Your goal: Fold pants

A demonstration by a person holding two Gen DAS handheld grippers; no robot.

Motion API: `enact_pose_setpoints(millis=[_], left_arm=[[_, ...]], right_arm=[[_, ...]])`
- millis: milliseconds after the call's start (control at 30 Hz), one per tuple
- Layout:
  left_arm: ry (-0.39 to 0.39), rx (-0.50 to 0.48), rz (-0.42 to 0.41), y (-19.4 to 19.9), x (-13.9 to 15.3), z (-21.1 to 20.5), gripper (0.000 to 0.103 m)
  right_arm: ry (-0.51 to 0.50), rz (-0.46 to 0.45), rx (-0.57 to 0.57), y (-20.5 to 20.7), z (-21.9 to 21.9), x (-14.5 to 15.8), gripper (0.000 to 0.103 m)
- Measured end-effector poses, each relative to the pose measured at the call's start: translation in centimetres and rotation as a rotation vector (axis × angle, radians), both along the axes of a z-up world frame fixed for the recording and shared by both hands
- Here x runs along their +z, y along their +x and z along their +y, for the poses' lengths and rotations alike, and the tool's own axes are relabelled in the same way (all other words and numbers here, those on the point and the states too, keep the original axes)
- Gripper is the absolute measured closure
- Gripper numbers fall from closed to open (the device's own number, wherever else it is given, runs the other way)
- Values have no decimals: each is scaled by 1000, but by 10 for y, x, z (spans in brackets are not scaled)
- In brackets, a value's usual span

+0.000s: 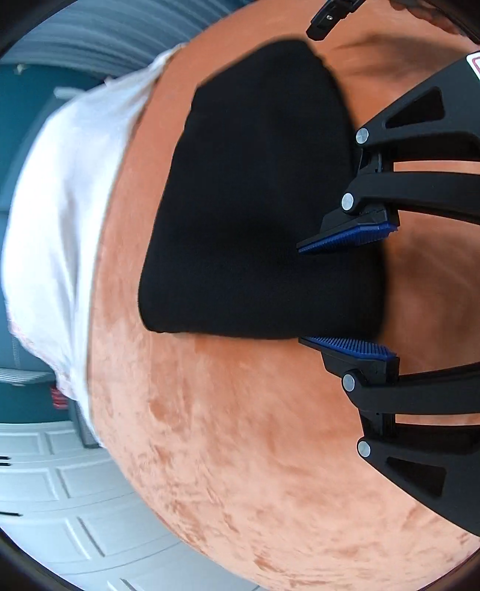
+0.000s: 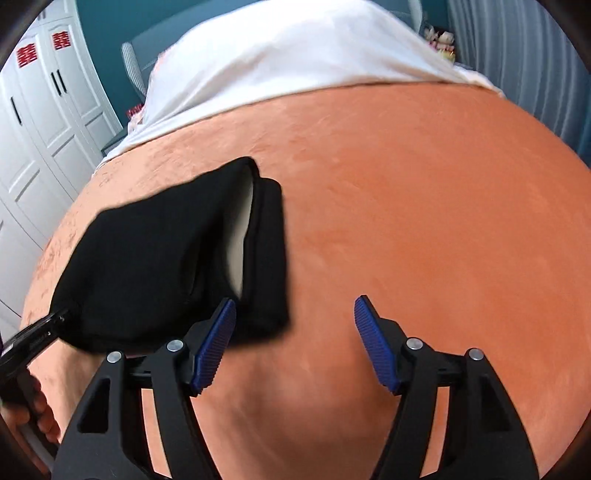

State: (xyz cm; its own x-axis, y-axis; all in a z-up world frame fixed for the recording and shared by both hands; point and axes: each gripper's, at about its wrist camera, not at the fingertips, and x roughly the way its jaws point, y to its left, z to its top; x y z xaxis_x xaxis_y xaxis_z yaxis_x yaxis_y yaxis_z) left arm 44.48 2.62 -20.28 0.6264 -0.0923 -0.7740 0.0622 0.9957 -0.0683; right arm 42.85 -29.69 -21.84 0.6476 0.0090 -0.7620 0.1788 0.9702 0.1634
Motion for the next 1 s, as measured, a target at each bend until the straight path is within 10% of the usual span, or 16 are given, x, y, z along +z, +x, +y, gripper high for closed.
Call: enact_pose_setpoints(millis=[100,367,1000], left_arm=[[70,-24,-52,-46,14,2,60],[183,-48,-151,-161,93,-17,16],[151,-10,-234,-290,202,-19,11]], right_arm=[[-84,-42,27,-53,12,9,29],[-121,-110,24,-141,69,73,20],[-136,-247,-48,-256,118,185,9]])
